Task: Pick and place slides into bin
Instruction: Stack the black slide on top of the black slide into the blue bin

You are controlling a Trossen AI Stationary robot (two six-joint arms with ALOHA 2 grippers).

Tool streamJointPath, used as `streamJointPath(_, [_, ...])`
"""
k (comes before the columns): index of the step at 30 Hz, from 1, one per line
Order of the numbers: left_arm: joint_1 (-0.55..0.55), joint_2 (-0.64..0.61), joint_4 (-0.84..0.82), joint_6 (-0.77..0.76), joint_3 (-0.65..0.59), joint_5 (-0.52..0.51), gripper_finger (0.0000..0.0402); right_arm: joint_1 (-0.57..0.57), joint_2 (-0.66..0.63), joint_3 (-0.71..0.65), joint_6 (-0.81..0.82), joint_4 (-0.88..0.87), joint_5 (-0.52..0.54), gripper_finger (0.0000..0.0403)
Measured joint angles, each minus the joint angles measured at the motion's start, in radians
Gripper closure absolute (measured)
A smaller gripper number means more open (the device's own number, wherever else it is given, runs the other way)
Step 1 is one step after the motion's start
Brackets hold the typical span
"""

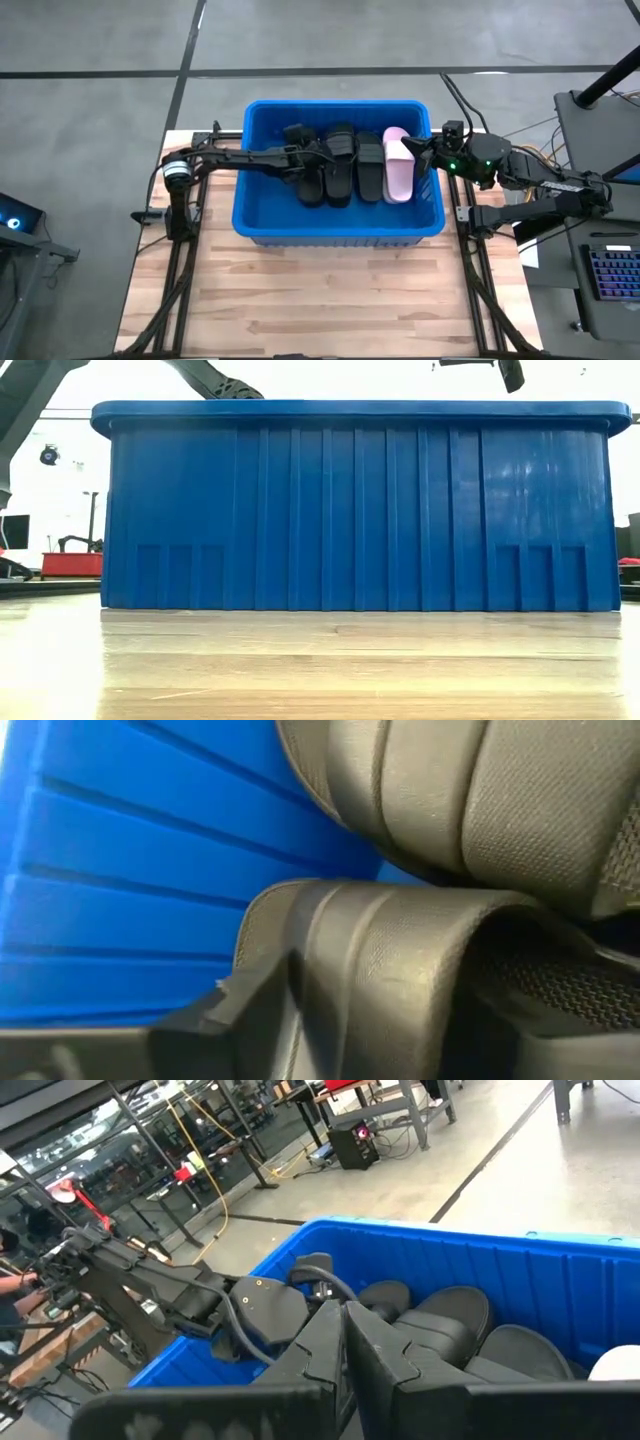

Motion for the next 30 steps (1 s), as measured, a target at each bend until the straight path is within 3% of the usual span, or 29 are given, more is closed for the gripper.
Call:
streamJointPath(6, [0.005, -0.004, -0.018, 0.0, 0.011, 0.027, 0.0131, 0.0, 0.0, 0.0, 0.0, 0.0, 0.0, 0.0394])
streamJointPath(12, [0.006, -0.029, -0.057, 0.001, 0.025, 0.087, 0.0088, 0.0, 0.0, 0.0, 0.0, 0.0, 0.0, 0.0394])
streamJointPath(17, [0.005, -0.036, -0.112, 0.004, 0.044, 0.152, 0.0069, 0.0, 0.0, 0.0, 0.0, 0.0, 0.0, 0.0394])
streamJointPath(30, [0.003, -0.036, -0.202, 0.055, 0.092, 0.173, 0.0065, 0.0, 0.0, 0.0, -0.001, 0.0, 0.0, 0.0394])
